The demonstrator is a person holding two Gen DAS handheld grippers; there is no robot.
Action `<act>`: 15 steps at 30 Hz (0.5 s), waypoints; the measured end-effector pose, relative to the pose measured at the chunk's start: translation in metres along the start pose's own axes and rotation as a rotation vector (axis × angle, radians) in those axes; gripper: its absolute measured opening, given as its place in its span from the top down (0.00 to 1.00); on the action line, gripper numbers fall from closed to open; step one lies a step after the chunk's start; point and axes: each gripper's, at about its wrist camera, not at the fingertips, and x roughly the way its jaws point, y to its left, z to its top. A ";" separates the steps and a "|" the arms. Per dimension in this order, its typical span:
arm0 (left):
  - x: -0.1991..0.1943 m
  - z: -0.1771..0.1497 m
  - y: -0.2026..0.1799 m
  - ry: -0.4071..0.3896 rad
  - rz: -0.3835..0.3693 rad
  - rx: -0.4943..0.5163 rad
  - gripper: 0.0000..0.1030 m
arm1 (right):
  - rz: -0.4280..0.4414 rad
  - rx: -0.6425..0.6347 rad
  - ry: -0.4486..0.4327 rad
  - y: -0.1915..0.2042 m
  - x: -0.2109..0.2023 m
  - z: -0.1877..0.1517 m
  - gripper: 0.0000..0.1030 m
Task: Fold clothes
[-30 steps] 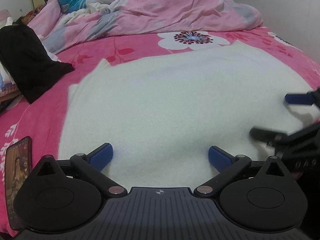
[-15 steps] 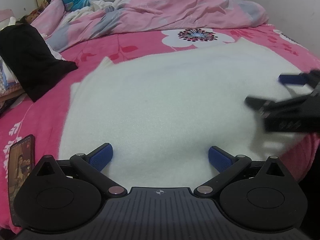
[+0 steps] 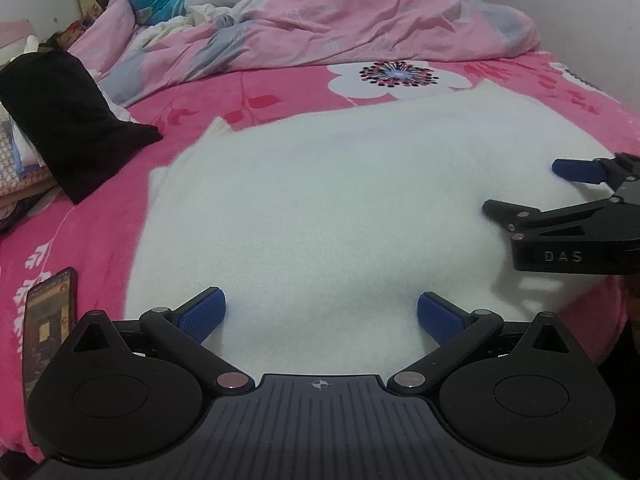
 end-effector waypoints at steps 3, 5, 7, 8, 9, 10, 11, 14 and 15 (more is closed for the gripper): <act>-0.010 0.002 0.006 -0.041 -0.005 -0.014 0.00 | -0.001 0.003 -0.002 0.000 0.000 0.000 0.06; -0.015 0.005 0.010 -0.077 -0.013 -0.027 0.00 | -0.003 0.005 -0.003 0.000 0.000 -0.001 0.06; -0.016 0.009 0.013 -0.121 -0.021 -0.041 0.00 | -0.005 0.006 -0.004 0.000 0.000 -0.001 0.06; -0.016 0.010 0.015 -0.143 -0.025 -0.049 0.00 | -0.006 0.007 -0.005 0.000 0.000 -0.001 0.06; -0.016 0.011 0.016 -0.171 -0.031 -0.058 0.00 | -0.007 0.008 -0.005 0.001 0.000 -0.002 0.06; -0.016 0.012 0.017 -0.199 -0.037 -0.067 0.00 | -0.009 0.008 -0.005 0.001 0.000 -0.002 0.06; -0.015 0.013 0.018 -0.226 -0.040 -0.075 0.00 | -0.010 0.009 -0.006 0.001 0.000 -0.002 0.06; -0.013 0.013 0.020 -0.301 -0.057 -0.096 0.01 | -0.009 0.015 -0.018 0.000 -0.004 0.000 0.07; -0.013 0.013 0.021 -0.319 -0.062 -0.101 0.01 | -0.007 0.019 -0.028 -0.001 -0.007 0.003 0.08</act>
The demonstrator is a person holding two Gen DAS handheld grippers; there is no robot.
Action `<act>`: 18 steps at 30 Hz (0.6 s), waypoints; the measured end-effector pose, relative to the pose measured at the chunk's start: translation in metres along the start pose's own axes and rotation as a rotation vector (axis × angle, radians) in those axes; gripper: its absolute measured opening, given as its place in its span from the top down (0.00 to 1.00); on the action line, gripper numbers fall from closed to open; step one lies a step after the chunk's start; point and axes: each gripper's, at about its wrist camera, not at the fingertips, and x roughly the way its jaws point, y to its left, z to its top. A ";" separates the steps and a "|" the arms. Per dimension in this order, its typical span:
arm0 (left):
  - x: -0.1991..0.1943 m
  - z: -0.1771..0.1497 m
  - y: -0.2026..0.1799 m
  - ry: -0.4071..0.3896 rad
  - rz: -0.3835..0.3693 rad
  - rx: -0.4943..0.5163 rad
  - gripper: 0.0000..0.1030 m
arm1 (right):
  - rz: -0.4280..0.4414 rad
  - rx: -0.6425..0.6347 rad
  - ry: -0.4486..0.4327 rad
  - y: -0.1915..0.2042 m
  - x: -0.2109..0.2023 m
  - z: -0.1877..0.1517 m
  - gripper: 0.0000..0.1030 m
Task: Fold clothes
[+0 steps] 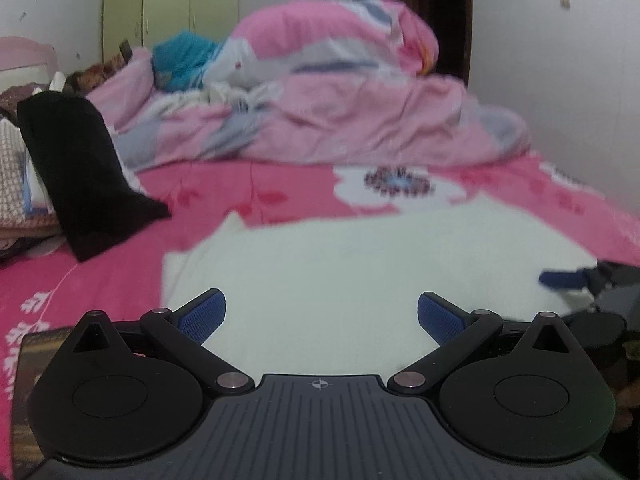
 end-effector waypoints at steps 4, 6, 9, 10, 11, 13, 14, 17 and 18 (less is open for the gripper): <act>0.002 0.000 0.008 -0.065 -0.019 -0.015 0.09 | 0.018 0.032 -0.054 -0.005 -0.013 0.016 0.21; 0.006 0.000 0.011 -0.086 -0.028 -0.017 0.22 | 0.059 0.055 -0.066 -0.005 -0.012 0.028 0.33; 0.019 0.001 0.017 -0.076 -0.026 -0.018 0.42 | 0.118 0.041 -0.056 0.003 0.006 0.046 0.42; 0.024 0.001 0.020 -0.066 -0.021 -0.021 0.47 | 0.138 0.032 -0.050 0.006 0.014 0.052 0.49; 0.029 0.001 0.022 -0.056 -0.016 -0.025 0.50 | 0.154 0.024 -0.035 0.008 0.023 0.055 0.54; 0.040 -0.002 0.032 -0.026 0.021 -0.050 0.56 | 0.183 0.026 0.006 0.006 0.039 0.059 0.64; 0.045 -0.003 0.037 -0.010 0.041 -0.063 0.57 | 0.176 0.035 0.025 0.000 0.046 0.059 0.71; 0.060 -0.013 0.062 0.049 0.046 -0.163 0.59 | 0.131 0.126 0.066 -0.041 0.059 0.056 0.81; 0.059 -0.015 0.069 0.042 0.020 -0.198 0.59 | 0.104 0.169 0.078 -0.057 0.061 0.054 0.84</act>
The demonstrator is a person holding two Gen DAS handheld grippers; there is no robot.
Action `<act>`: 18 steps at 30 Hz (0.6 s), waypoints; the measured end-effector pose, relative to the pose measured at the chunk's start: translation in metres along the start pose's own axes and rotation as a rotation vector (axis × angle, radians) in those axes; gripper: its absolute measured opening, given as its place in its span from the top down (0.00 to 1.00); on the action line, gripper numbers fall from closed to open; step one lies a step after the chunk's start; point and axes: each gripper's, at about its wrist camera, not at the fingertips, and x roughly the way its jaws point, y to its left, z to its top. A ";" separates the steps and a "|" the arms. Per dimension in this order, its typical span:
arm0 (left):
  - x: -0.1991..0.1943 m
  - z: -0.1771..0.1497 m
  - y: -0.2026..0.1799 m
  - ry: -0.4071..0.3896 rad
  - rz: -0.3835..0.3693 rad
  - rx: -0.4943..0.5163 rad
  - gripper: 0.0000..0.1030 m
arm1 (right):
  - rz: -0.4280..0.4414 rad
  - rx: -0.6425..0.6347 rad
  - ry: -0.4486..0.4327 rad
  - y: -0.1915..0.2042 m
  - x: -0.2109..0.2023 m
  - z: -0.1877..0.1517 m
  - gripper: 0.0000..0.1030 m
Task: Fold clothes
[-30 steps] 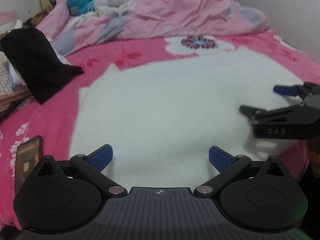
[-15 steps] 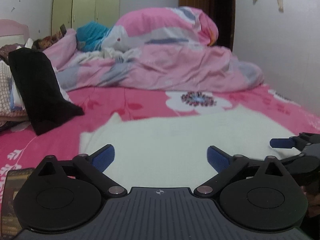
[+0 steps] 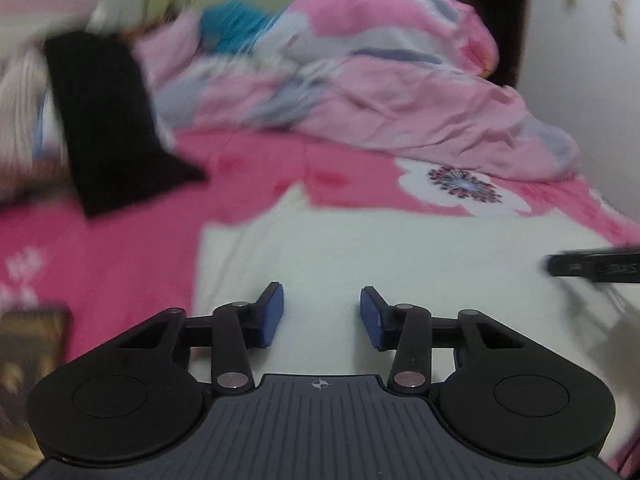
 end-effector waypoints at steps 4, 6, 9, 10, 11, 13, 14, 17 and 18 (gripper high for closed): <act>-0.003 0.009 0.004 0.019 -0.040 0.001 0.59 | -0.030 0.077 0.027 -0.035 -0.008 0.016 0.92; -0.002 0.018 0.007 0.033 -0.069 -0.017 0.59 | -0.005 -0.030 0.029 -0.017 -0.005 0.032 0.91; 0.006 0.031 0.007 0.039 -0.079 -0.023 0.59 | 0.127 -0.224 0.040 0.021 0.009 0.055 0.90; 0.009 0.033 0.007 0.032 -0.072 -0.014 0.58 | 0.168 -0.288 0.055 0.034 0.017 0.061 0.90; 0.012 0.035 0.007 0.024 -0.063 -0.006 0.57 | 0.207 -0.353 0.070 0.046 0.025 0.066 0.90; 0.021 0.034 0.010 0.034 -0.024 0.007 0.56 | 0.270 -0.477 0.080 0.069 0.041 0.071 0.89; 0.025 0.031 0.014 0.044 -0.017 -0.003 0.57 | 0.294 -0.535 0.090 0.078 0.050 0.073 0.89; 0.027 0.022 0.023 0.032 -0.022 -0.028 0.56 | 0.337 -0.657 0.114 0.099 0.073 0.076 0.87; 0.025 0.020 0.023 0.020 -0.021 -0.025 0.56 | 0.350 -0.686 0.124 0.103 0.078 0.075 0.87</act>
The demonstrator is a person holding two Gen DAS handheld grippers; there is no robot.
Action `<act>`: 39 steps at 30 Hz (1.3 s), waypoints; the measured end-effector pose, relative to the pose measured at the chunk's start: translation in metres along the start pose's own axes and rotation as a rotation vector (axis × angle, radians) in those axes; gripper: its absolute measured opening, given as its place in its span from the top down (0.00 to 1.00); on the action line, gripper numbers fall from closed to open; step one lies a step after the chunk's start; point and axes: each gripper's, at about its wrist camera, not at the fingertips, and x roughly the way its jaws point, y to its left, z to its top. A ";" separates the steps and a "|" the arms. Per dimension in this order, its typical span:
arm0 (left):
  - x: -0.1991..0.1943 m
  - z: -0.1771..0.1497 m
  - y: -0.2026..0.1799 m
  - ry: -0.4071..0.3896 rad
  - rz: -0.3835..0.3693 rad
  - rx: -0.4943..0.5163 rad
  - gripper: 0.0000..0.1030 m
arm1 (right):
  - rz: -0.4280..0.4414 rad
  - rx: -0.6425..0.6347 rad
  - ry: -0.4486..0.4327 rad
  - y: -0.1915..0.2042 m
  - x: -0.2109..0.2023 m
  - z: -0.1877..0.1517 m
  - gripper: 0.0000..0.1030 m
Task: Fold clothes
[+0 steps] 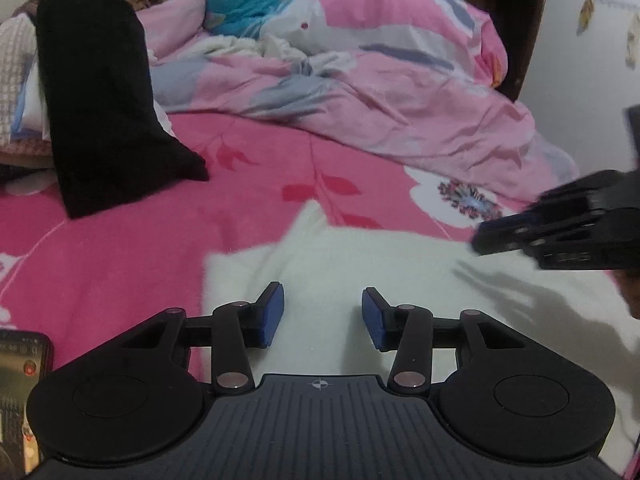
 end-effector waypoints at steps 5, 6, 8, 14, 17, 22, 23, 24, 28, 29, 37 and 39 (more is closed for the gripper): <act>-0.002 -0.004 0.003 -0.029 -0.001 -0.018 0.57 | 0.047 -0.107 0.030 0.004 0.026 0.011 0.87; -0.002 -0.004 0.003 -0.030 -0.002 -0.021 0.57 | 0.053 -0.122 0.036 0.005 0.031 0.013 0.86; -0.002 -0.004 0.004 -0.033 -0.006 -0.029 0.57 | 0.064 -0.151 0.048 0.007 0.041 0.017 0.83; -0.002 -0.006 0.006 -0.041 -0.012 -0.040 0.57 | 0.116 -0.175 0.078 0.006 0.050 0.025 0.80; -0.002 -0.007 0.006 -0.049 -0.009 -0.047 0.57 | 0.144 -0.190 0.079 0.006 0.048 0.028 0.80; -0.002 -0.009 0.007 -0.062 -0.005 -0.056 0.58 | 0.145 -0.237 0.092 0.016 0.055 0.025 0.80; -0.001 -0.009 0.007 -0.063 -0.006 -0.057 0.58 | 0.139 -0.237 0.094 0.018 0.057 0.024 0.80; -0.001 -0.009 0.007 -0.064 -0.007 -0.058 0.58 | 0.132 -0.235 0.096 0.019 0.058 0.023 0.80; 0.000 -0.010 0.008 -0.072 -0.008 -0.066 0.58 | 0.107 -0.193 0.085 0.021 0.057 0.022 0.86; 0.000 -0.010 0.009 -0.074 -0.009 -0.069 0.58 | 0.096 -0.188 0.078 0.022 0.056 0.022 0.94; -0.001 -0.011 0.012 -0.085 -0.005 -0.095 0.59 | -0.103 -0.309 -0.046 0.046 0.035 0.026 0.97; -0.002 -0.011 0.013 -0.088 -0.001 -0.097 0.59 | -0.146 -0.351 -0.047 0.052 0.038 0.024 0.98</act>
